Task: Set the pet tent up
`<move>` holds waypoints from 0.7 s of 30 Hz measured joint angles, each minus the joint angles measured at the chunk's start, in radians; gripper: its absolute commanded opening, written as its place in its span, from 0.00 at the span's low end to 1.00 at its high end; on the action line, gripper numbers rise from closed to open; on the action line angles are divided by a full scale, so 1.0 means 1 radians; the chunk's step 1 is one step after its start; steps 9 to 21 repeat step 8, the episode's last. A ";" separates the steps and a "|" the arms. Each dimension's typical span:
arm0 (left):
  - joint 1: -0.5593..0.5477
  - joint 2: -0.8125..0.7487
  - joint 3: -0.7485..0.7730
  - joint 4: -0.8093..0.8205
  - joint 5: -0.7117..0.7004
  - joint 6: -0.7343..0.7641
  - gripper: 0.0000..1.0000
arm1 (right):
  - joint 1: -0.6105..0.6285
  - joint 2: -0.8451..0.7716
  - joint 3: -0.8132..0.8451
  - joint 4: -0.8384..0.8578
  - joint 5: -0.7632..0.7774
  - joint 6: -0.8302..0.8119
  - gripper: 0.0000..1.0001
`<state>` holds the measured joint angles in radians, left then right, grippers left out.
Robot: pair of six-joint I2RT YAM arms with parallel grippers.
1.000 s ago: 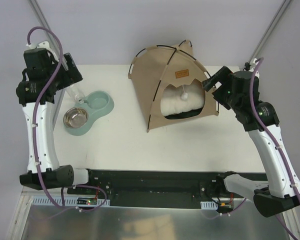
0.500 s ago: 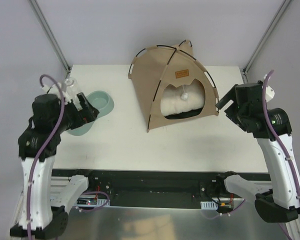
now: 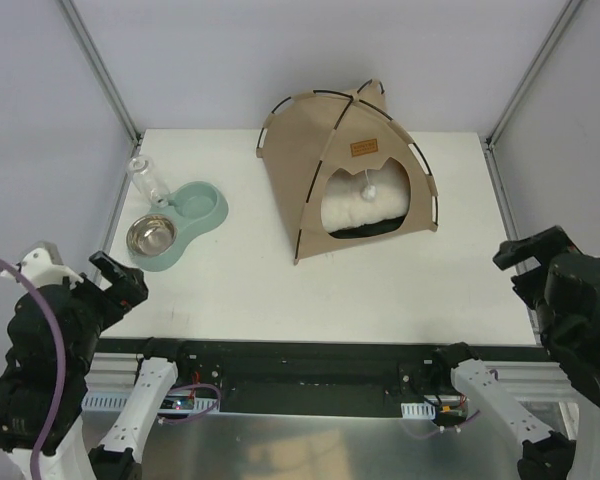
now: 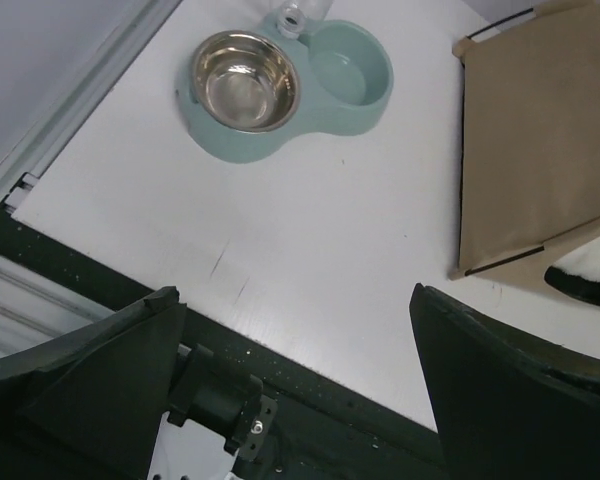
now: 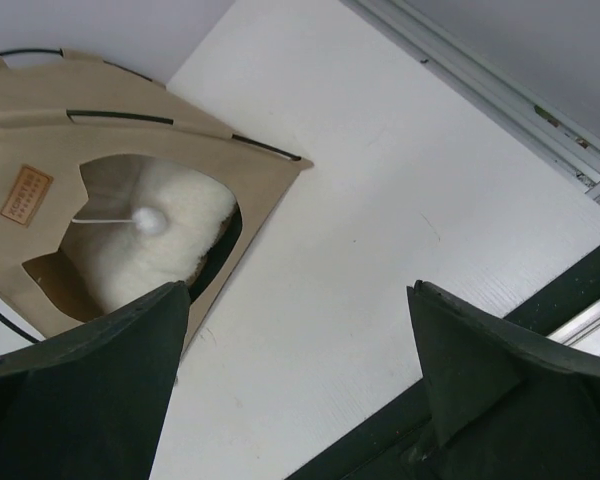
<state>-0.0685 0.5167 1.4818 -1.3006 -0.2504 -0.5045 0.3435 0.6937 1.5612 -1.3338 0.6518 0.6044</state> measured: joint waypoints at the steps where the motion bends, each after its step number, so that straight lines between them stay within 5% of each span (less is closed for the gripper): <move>1: 0.000 -0.001 0.027 -0.015 -0.018 -0.006 0.99 | 0.000 -0.021 0.006 -0.004 0.014 -0.003 0.99; 8: 0.000 -0.009 0.148 -0.037 -0.077 -0.030 0.99 | 0.000 -0.126 0.012 -0.014 0.074 -0.009 0.99; 21: 0.000 -0.009 0.148 -0.037 -0.077 -0.030 0.99 | 0.000 -0.126 0.012 -0.014 0.074 -0.009 0.99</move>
